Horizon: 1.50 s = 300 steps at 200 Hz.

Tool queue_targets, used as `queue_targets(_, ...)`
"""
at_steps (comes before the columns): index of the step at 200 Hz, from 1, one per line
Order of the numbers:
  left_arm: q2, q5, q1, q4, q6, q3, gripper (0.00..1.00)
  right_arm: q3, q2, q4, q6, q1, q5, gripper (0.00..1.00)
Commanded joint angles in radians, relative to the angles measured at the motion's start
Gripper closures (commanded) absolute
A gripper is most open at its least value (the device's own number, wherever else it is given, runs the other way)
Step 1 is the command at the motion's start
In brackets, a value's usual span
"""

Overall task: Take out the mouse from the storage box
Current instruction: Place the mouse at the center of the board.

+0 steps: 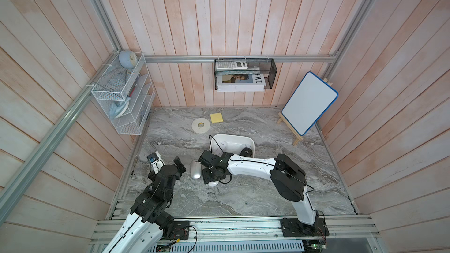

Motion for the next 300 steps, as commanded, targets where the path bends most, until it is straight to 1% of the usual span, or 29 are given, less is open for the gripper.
queue_targets(1, -0.005, -0.013, -0.001, -0.008, -0.003, -0.016, 0.00, 0.015, 0.016, 0.002, 0.010, -0.001, -0.016, 0.49)
queue_targets(60, -0.005, 0.002, 0.000, -0.008, -0.005, -0.015, 0.00, 0.053, 0.059, -0.065, 0.003, -0.001, -0.003, 0.45)
queue_targets(83, -0.015, 0.003, -0.001, -0.014, -0.005, -0.016, 0.00, 0.064, 0.061, -0.082, 0.011, -0.001, 0.013, 0.39)
queue_targets(118, -0.030, 0.006, -0.001, -0.021, -0.008, -0.017, 0.00, 0.038, 0.035, -0.071, 0.029, 0.001, 0.030, 0.30)
queue_targets(141, -0.031, -0.004, -0.001, -0.030, -0.013, -0.014, 0.00, 0.021, 0.017, -0.067, 0.036, 0.006, 0.047, 0.22)
queue_targets(171, -0.032, -0.026, -0.001, -0.032, -0.020, -0.013, 0.00, 0.039, -0.001, -0.120, 0.031, 0.019, 0.105, 0.12)
queue_targets(196, -0.031, -0.047, -0.001, -0.032, -0.029, -0.017, 0.00, 0.040, -0.040, -0.144, 0.012, 0.022, 0.148, 0.09)
queue_targets(219, -0.031, -0.048, -0.001, 0.000, -0.030, -0.038, 0.00, 0.016, -0.107, -0.152, -0.005, 0.022, 0.194, 0.08)
queue_targets(243, -0.039, -0.003, -0.001, 0.083, 0.000, -0.090, 0.00, -0.046, -0.205, -0.130, -0.025, 0.021, 0.252, 0.08)
queue_targets(272, -0.013, 0.095, 0.000, 0.120, 0.054, -0.084, 0.00, -0.153, -0.339, -0.093, -0.065, 0.021, 0.331, 0.08)
queue_targets(286, 0.025, 0.193, -0.001, 0.146, 0.078, -0.064, 0.00, -0.202, -0.399, -0.091, -0.063, 0.020, 0.403, 0.08)
queue_targets(300, 0.083, 0.300, -0.001, 0.174, 0.072, -0.036, 0.00, -0.265, -0.467, -0.085, -0.027, 0.021, 0.500, 0.08)
